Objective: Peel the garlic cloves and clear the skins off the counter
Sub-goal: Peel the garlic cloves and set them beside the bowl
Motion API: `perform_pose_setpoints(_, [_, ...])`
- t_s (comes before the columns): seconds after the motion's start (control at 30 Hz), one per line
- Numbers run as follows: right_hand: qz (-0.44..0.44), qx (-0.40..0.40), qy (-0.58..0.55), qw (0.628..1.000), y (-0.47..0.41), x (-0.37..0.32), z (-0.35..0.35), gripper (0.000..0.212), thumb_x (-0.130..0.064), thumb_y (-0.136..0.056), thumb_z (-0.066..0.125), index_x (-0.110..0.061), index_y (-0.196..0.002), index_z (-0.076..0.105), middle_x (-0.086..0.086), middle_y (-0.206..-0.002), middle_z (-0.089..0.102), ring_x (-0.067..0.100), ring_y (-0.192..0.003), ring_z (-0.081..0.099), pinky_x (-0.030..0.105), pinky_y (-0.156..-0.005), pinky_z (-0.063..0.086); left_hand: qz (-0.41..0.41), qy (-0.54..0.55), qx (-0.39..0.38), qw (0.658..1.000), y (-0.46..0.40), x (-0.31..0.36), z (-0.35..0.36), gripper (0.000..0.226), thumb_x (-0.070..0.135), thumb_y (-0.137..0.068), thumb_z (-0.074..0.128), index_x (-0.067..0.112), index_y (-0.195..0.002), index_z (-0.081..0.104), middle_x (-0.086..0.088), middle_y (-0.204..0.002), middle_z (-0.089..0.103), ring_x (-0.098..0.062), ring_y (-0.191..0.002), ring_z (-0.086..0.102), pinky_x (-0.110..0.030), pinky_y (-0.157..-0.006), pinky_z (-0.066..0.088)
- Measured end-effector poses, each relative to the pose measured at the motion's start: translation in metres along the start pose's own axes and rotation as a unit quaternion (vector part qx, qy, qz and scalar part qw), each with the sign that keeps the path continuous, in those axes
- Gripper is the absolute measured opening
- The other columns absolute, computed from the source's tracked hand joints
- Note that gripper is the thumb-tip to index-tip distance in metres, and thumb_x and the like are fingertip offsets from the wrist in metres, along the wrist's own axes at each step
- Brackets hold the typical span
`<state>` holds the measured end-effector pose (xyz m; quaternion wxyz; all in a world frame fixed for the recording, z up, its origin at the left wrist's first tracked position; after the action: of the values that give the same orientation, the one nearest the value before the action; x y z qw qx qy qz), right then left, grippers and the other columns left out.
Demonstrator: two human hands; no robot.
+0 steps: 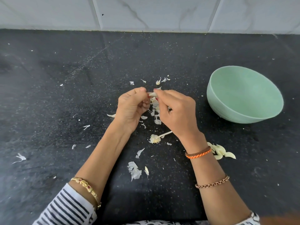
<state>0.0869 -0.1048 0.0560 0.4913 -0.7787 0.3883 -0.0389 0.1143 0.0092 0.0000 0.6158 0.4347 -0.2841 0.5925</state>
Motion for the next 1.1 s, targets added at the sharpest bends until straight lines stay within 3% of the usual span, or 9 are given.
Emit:
perform_pose_setpoints(0.1, [0.053,0.004,-0.037,0.998,-0.001,0.007,-0.002,0.016,-0.001,-0.083,0.058,-0.001,-0.089,0.073,0.007,-0.063,0.066,0.020,-0.050,0.058,0.024,-0.048,0.041,-0.016,0.045,0.009,0.999,0.003,-0.004,0.003,0.035,-0.008,-0.086,0.050,0.012,-0.061,0.062,0.004,-0.051,0.054,-0.002,-0.045,0.046,-0.012,-0.046,0.041])
perform_pose_setpoints(0.17, [0.115,-0.004,-0.073,0.991,-0.001,0.014,-0.002,0.015,-0.002,-0.083,0.060,-0.005,-0.088,0.074,0.007,-0.061,0.066,0.020,-0.050,0.057,0.031,-0.049,0.045,0.004,0.036,0.007,0.999,0.005,0.000,0.004,0.020,-0.005,-0.085,0.055,0.010,-0.073,0.062,0.005,-0.055,0.059,-0.002,-0.048,0.050,-0.012,-0.050,0.044])
perform_pose_setpoints(0.3, [0.196,-0.038,-0.104,0.974,0.002,0.024,0.002,0.020,-0.008,-0.084,0.053,-0.001,-0.078,0.071,0.012,-0.060,0.064,0.026,-0.052,0.057,0.042,-0.050,0.047,0.059,-0.050,0.000,0.997,0.008,0.010,0.003,0.019,-0.007,-0.080,0.061,0.012,-0.078,0.065,0.005,-0.060,0.066,-0.004,-0.054,0.056,-0.013,-0.056,0.046])
perform_pose_setpoints(0.73, [0.186,-0.049,-0.104,0.976,0.001,0.024,0.001,0.020,-0.010,-0.086,0.056,-0.001,-0.076,0.071,0.012,-0.055,0.062,0.029,-0.049,0.055,0.041,-0.047,0.045,0.180,-0.148,-0.019,0.972,0.010,0.025,0.001,0.029,-0.014,-0.074,0.065,0.014,-0.068,0.065,0.005,-0.064,0.069,-0.005,-0.062,0.064,-0.017,-0.063,0.052])
perform_pose_setpoints(0.97, [0.085,-0.027,0.006,0.996,0.001,0.013,0.001,0.014,-0.001,-0.079,0.059,0.000,-0.082,0.073,0.007,-0.050,0.056,0.022,-0.041,0.046,0.030,-0.042,0.034,0.104,-0.097,0.014,0.990,0.009,0.017,-0.003,0.028,-0.014,-0.074,0.064,0.012,-0.066,0.060,0.003,-0.059,0.067,-0.005,-0.055,0.061,-0.015,-0.055,0.046])
perform_pose_setpoints(1.1, [0.055,-0.025,0.017,0.998,0.001,0.008,0.001,0.015,0.001,-0.077,0.062,0.002,-0.088,0.072,0.008,-0.053,0.059,0.022,-0.041,0.050,0.031,-0.039,0.037,0.057,-0.050,0.033,0.997,0.009,0.009,-0.004,0.027,-0.015,-0.076,0.060,0.011,-0.069,0.062,0.004,-0.057,0.066,-0.005,-0.052,0.058,-0.015,-0.054,0.046])
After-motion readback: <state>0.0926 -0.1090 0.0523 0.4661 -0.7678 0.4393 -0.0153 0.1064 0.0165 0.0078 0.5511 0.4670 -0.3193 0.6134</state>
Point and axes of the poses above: each hand's wrist, its own y-axis away from the middle knuckle, its own z-axis out of the palm, x = y × z, the point moved 7 cm from there along -y, towards the middle knuckle
